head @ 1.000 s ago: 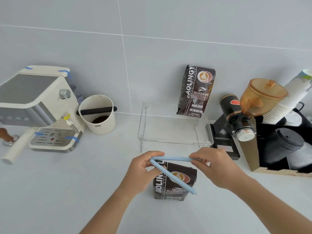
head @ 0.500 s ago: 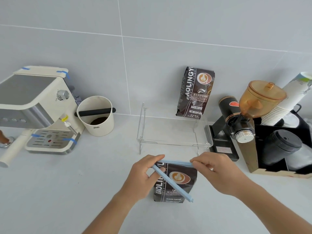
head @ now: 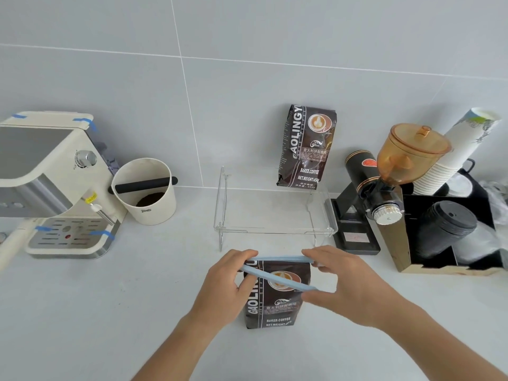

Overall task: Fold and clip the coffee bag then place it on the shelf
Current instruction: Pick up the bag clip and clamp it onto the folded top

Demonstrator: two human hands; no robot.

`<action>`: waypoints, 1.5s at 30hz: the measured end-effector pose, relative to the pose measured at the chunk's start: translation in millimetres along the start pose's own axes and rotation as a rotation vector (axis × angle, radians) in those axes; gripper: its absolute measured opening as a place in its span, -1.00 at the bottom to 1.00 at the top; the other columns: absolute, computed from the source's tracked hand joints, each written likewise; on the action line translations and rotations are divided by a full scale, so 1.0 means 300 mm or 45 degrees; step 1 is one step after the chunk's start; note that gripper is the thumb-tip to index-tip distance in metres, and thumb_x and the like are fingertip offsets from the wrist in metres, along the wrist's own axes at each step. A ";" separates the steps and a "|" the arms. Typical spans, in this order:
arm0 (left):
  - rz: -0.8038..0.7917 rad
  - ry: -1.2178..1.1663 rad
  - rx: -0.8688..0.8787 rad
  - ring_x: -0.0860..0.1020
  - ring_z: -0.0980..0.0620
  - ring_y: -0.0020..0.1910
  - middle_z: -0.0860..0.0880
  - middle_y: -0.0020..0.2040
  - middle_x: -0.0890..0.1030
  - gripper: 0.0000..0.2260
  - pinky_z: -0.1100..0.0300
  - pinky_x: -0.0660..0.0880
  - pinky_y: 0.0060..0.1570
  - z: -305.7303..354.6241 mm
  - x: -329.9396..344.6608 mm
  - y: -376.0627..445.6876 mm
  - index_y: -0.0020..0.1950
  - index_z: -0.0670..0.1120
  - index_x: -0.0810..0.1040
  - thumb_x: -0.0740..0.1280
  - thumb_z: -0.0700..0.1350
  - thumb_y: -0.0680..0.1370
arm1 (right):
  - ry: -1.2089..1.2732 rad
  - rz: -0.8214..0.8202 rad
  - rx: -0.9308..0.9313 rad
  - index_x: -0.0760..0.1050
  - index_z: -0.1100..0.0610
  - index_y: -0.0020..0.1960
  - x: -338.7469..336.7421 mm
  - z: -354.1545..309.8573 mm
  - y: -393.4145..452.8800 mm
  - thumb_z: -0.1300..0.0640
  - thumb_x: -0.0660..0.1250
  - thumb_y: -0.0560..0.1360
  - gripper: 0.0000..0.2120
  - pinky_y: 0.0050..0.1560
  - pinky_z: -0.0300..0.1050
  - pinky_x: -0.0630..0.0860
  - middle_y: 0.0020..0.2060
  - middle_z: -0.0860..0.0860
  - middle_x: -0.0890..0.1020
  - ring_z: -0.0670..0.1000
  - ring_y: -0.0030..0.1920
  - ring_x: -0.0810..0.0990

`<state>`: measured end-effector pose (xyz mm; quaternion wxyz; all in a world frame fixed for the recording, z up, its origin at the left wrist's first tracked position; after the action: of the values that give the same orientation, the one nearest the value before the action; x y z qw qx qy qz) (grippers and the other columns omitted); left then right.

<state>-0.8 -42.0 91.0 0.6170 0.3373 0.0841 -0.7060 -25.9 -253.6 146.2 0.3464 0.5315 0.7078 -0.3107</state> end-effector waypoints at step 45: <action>-0.487 0.252 0.023 0.58 0.12 0.01 0.15 0.07 0.66 -0.68 0.27 0.51 0.01 0.090 -0.019 0.084 0.24 0.07 0.58 0.37 0.07 0.51 | 0.377 0.212 0.087 0.70 0.03 -0.08 0.045 0.069 -0.019 0.24 0.47 0.41 -0.85 -0.17 -0.32 0.58 -0.28 -0.12 0.72 -0.11 -0.21 0.66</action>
<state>12.6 -57.6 122.3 0.4576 0.3885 0.2003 -0.7743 -30.7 -264.5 123.9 0.2447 0.6398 0.6936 -0.2229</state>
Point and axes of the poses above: each hand's wrist, its own y-axis towards the middle knuckle, its own x-axis out of the palm, z = x × y, the point moved 5 cm from there along y, towards the middle knuckle
